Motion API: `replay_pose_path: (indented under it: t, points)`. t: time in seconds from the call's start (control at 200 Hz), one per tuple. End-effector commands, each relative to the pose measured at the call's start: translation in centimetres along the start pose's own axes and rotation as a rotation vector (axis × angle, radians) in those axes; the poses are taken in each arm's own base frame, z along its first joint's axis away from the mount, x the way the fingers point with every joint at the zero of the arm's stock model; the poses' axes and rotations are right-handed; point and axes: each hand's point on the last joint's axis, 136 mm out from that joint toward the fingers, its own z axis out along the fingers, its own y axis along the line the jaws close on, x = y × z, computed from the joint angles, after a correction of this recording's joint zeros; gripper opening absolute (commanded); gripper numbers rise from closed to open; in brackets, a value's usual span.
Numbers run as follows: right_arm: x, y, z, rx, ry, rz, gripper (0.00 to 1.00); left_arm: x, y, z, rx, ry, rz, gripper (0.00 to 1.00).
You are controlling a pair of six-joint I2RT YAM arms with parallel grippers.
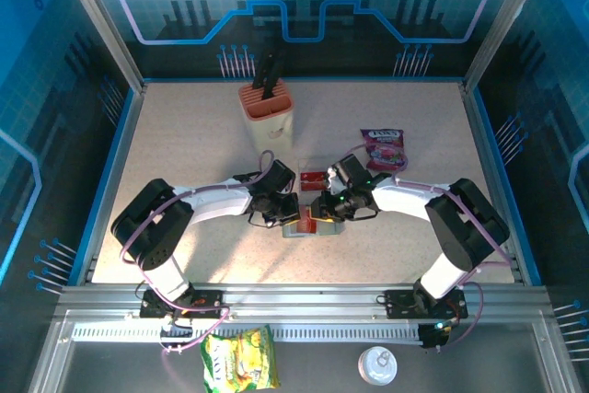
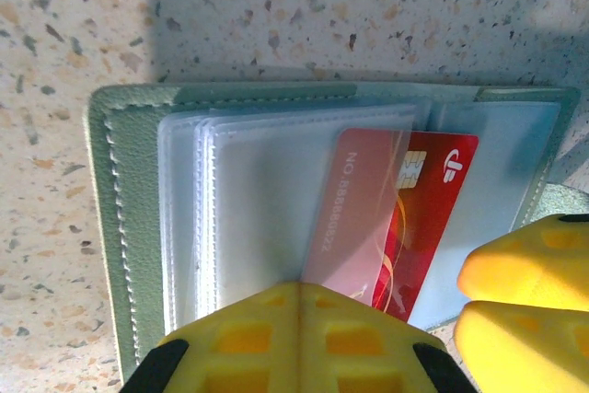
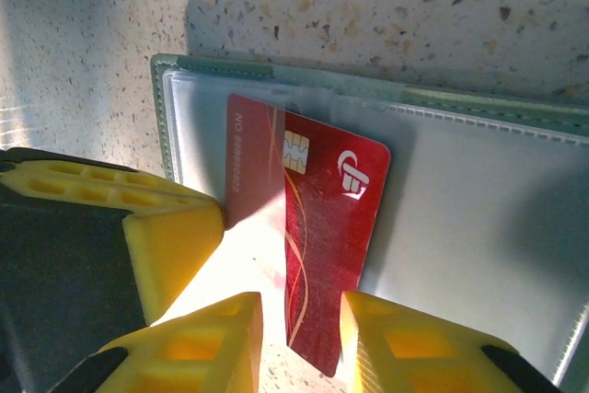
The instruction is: Take the credit cards out of the card holder
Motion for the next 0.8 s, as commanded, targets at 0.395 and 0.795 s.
replay_pose_path:
  t: [0.395, 0.795]
  points:
    - [0.4, -0.7, 1.4, -0.045, 0.035, 0.047, 0.28, 0.7, 1.5, 0.3, -0.054, 0.018, -0.013, 0.0]
    - [-0.2, 0.1, 1.0, -0.105, 0.008, 0.051, 0.21, 0.7, 1.4, 0.2, -0.056, 0.018, -0.012, 0.0]
